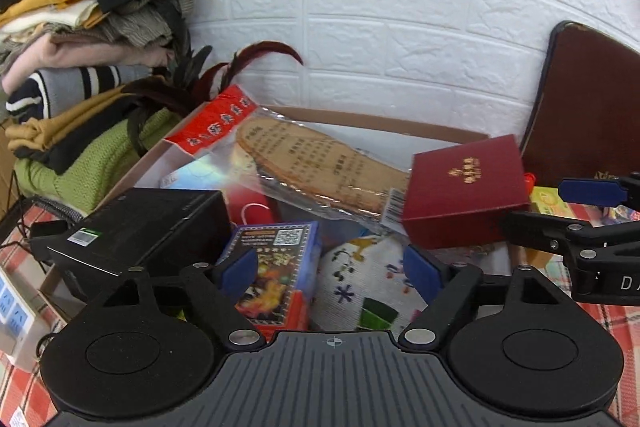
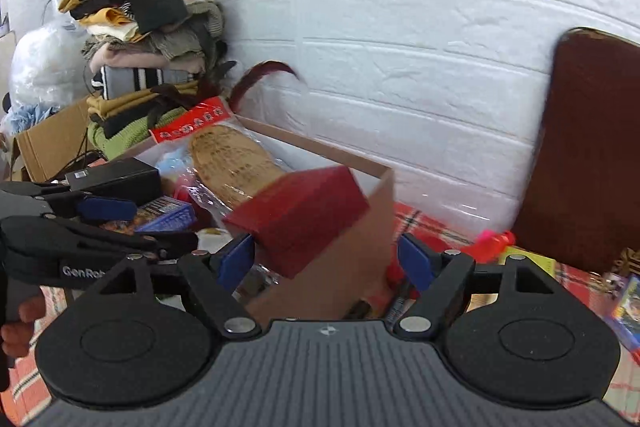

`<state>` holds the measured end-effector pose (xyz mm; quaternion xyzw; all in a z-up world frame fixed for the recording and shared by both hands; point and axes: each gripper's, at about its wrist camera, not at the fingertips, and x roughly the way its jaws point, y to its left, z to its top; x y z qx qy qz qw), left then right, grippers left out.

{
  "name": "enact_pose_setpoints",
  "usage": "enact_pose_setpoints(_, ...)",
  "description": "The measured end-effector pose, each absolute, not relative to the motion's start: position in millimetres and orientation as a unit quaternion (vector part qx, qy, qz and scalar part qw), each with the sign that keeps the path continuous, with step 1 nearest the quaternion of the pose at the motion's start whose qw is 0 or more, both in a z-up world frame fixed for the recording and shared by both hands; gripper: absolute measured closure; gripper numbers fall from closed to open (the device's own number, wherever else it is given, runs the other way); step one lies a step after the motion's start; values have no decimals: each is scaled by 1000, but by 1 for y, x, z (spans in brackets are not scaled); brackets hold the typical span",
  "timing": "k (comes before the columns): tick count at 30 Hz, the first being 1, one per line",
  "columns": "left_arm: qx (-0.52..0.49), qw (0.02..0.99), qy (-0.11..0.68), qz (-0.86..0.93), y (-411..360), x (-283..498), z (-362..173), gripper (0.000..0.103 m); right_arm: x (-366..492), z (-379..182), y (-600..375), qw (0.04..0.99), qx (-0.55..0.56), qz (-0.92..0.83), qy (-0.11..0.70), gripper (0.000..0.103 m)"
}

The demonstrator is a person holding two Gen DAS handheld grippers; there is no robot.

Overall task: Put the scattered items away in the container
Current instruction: 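Carry both items into the cardboard box and open both grippers, then withdraw both grippers from the cardboard box back over the table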

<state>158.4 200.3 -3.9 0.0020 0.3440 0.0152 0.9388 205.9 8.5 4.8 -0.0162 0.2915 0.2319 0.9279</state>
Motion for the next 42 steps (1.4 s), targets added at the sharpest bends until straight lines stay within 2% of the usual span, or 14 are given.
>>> enact_pose_setpoints(2, 5, 940, 341, 13, 195, 155, -1, 13, 204, 7, 4, 929, -13, 231, 290, 29)
enact_pose_setpoints(4, 11, 941, 338, 10, 190, 152, 3, 13, 202, 10, 1, 929, -10, 231, 290, 45)
enact_pose_setpoints(8, 26, 941, 337, 4, 183, 148, 5, 13, 204, 14, 5, 929, -26, 236, 285, 57)
enact_pose_setpoints(10, 27, 941, 338, 1, 182, 149, 3, 13, 205, 15, 8, 928, -37, 239, 282, 66)
enact_pose_setpoints(14, 23, 940, 342, -5, 184, 152, -3, 13, 214, 12, 24, 921, -64, 255, 289, 75)
enact_pose_setpoints(18, 29, 940, 340, -4, 186, 153, -8, 10, 225, 6, 45, 917, -92, 266, 285, 75)
enact_pose_setpoints(20, 38, 938, 343, 1, 186, 154, -10, 10, 234, 2, 54, 900, -92, 294, 308, 74)
enact_pose_setpoints(21, 44, 938, 343, 5, 186, 155, -11, 10, 238, -2, 57, 891, -86, 308, 323, 84)
enact_pose_setpoints(29, 19, 942, 335, -2, 181, 148, -1, 9, 215, 14, 9, 915, -36, 284, 285, 80)
enact_pose_setpoints(34, -9, 946, 322, -22, 168, 135, 15, 9, 190, 21, -34, 930, -25, 248, 268, 63)
enact_pose_setpoints(42, -12, 949, 305, -83, 117, 99, 35, 10, 166, -4, -84, 931, -1, 211, 298, 59)
